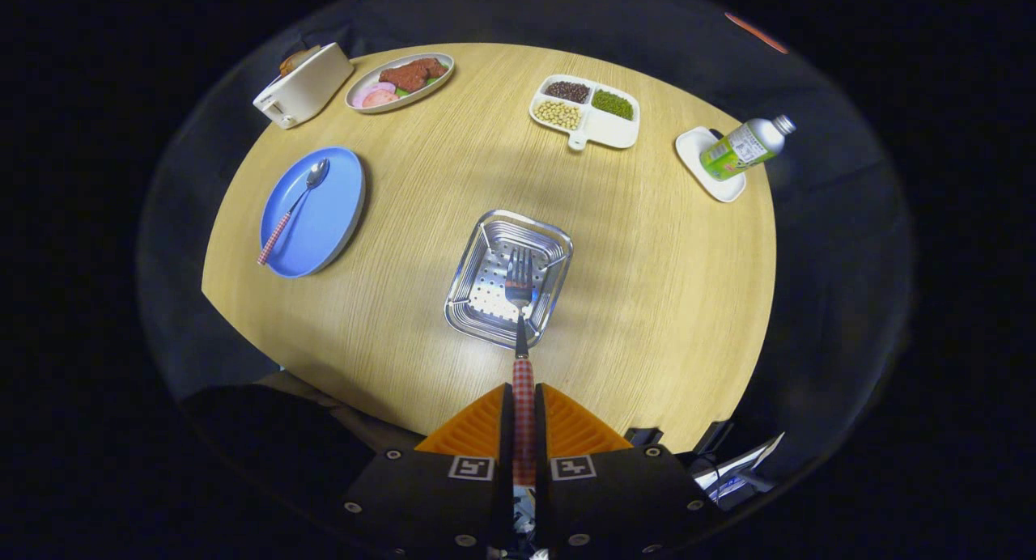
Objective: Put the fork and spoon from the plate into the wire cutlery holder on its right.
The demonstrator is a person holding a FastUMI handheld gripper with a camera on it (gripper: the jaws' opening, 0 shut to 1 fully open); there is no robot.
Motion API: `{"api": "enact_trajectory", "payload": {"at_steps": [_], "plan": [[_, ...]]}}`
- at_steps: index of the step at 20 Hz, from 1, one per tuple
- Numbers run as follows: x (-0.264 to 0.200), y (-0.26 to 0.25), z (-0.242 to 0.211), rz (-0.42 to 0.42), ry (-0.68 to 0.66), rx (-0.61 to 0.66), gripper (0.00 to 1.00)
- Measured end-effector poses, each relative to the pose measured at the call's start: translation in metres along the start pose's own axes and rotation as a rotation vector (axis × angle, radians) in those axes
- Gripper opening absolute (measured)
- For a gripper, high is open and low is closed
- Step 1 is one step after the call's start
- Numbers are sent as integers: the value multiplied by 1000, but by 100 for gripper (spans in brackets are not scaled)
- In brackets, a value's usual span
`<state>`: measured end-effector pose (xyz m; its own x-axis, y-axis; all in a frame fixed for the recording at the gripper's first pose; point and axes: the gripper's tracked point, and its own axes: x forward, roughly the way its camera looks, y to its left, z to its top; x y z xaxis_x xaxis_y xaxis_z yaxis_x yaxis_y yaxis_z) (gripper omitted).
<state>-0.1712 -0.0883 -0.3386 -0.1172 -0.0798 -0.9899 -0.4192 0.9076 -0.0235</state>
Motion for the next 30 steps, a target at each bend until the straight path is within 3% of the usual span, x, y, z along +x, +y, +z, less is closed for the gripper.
{"api": "enact_trajectory", "payload": {"at_steps": [6, 11, 17, 20, 23, 30], "plan": [[19, 4, 9, 40, 102, -11, 12], [26, 0, 20, 31, 110, 34, 12], [26, -5, 43, 11, 6, 144, 15], [12, -4, 68, 8, -143, 219, 20], [-8, 0, 89, -5, -293, 273, 32], [-59, 12, 131, -77, -653, 337, 83]]}}
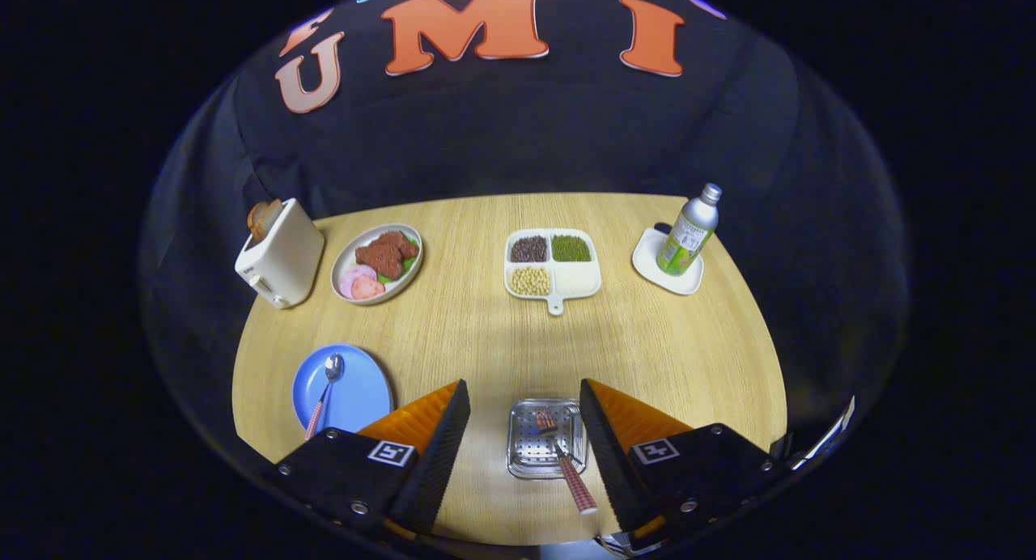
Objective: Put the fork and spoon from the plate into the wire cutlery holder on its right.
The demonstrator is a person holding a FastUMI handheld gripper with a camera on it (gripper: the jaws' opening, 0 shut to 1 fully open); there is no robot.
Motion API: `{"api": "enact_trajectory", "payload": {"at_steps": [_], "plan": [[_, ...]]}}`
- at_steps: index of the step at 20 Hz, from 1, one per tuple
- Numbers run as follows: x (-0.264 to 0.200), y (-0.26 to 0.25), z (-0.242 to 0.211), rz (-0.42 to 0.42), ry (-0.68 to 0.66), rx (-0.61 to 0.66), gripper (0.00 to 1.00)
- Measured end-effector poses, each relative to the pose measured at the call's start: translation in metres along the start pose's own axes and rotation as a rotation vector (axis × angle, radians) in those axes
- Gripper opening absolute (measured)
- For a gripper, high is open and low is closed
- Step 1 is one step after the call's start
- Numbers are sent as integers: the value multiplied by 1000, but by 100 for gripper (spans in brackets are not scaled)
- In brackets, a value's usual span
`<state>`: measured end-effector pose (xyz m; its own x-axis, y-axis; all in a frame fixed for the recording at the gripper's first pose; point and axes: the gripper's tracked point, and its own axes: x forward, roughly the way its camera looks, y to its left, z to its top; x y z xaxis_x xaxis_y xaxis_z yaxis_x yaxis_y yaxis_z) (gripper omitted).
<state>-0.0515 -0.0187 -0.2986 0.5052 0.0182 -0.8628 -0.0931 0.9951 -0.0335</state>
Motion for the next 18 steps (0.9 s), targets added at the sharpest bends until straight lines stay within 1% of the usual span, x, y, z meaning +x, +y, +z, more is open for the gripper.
{"api": "enact_trajectory", "payload": {"at_steps": [2, 4, 8, 11, 14, 18], "plan": [[-6, 9, 14, -11, -101, 4, 89], [-13, 21, 31, -8, -208, 6, 90], [-20, 56, 49, 14, -350, 18, 91], [-26, 74, 65, -11, -449, -12, 90], [-34, 102, 75, 2, -515, -27, 90], [-35, 141, 78, 36, -542, -56, 90]]}}
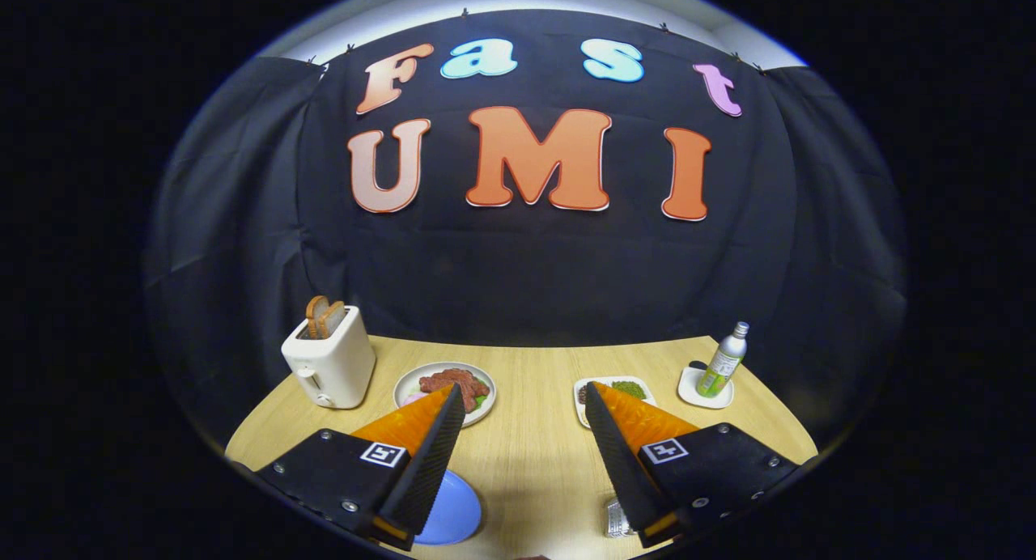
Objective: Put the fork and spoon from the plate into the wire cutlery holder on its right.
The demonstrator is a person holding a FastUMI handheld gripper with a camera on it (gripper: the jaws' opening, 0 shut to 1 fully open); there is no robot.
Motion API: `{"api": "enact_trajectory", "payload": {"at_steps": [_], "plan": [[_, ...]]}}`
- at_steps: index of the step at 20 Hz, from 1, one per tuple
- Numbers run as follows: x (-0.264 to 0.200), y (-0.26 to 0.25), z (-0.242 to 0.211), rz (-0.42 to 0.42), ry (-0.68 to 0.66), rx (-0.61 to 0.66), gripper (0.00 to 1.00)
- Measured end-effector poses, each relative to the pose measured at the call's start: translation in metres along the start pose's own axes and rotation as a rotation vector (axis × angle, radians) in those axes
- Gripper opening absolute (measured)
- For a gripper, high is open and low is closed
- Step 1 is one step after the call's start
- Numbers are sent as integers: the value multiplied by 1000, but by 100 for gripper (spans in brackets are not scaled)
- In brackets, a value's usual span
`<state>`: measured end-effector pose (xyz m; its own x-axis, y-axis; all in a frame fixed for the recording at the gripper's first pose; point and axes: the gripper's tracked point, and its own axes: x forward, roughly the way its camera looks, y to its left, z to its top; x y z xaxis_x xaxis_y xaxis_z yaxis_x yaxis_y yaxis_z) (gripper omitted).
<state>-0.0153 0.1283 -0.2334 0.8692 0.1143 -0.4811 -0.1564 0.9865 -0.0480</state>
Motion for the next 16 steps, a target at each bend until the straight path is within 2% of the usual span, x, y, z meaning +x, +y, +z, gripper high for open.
{"api": "enact_trajectory", "payload": {"at_steps": [5, 9, 16], "plan": [[6, 59, -30, 91, 80, -30, 90], [6, 105, -90, 156, 262, -50, 91], [-5, 147, -192, 175, 537, -73, 91]]}}
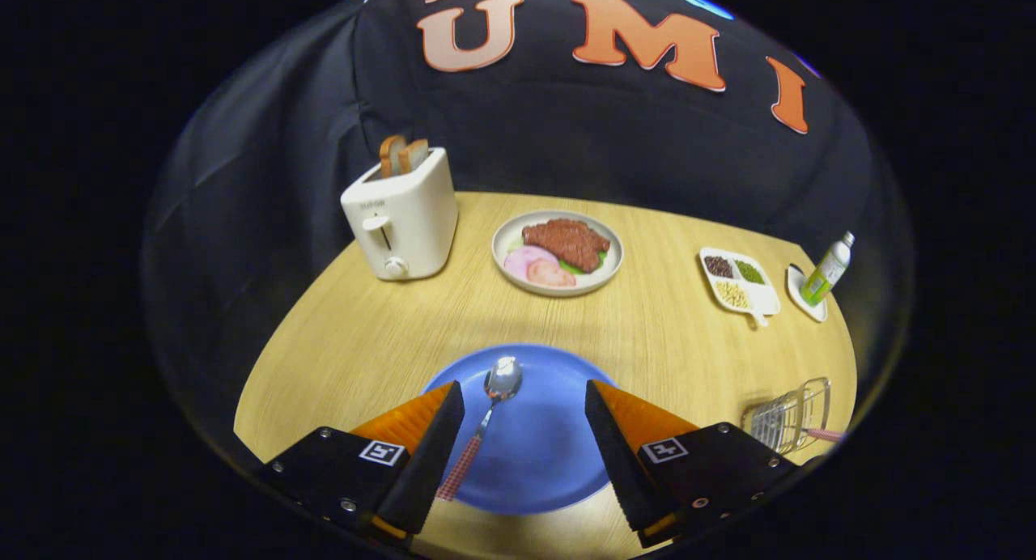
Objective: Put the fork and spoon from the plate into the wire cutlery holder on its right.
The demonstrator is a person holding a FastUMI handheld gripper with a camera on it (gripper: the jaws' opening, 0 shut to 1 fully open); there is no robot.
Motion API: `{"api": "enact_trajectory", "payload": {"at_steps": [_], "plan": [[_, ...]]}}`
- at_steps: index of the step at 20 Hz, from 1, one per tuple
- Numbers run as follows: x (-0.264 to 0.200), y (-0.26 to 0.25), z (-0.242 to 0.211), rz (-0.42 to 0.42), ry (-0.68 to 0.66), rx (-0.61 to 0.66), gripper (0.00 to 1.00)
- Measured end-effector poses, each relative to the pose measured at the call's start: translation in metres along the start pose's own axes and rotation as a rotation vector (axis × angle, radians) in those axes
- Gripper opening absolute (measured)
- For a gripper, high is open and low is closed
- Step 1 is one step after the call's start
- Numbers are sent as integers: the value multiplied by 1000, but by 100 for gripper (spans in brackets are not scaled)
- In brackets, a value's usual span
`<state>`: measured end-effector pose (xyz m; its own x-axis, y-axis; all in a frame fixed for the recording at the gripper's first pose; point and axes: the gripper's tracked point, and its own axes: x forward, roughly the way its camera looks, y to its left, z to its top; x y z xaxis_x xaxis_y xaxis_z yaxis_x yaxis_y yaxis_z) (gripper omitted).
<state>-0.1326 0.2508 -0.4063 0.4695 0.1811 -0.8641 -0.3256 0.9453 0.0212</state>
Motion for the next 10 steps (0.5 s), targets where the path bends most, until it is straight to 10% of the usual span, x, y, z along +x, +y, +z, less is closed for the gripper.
{"api": "enact_trajectory", "payload": {"at_steps": [5, 10], "plan": [[18, 21, -51, -3, 148, 8, 80], [23, 24, -78, -7, 195, 21, 42]]}}
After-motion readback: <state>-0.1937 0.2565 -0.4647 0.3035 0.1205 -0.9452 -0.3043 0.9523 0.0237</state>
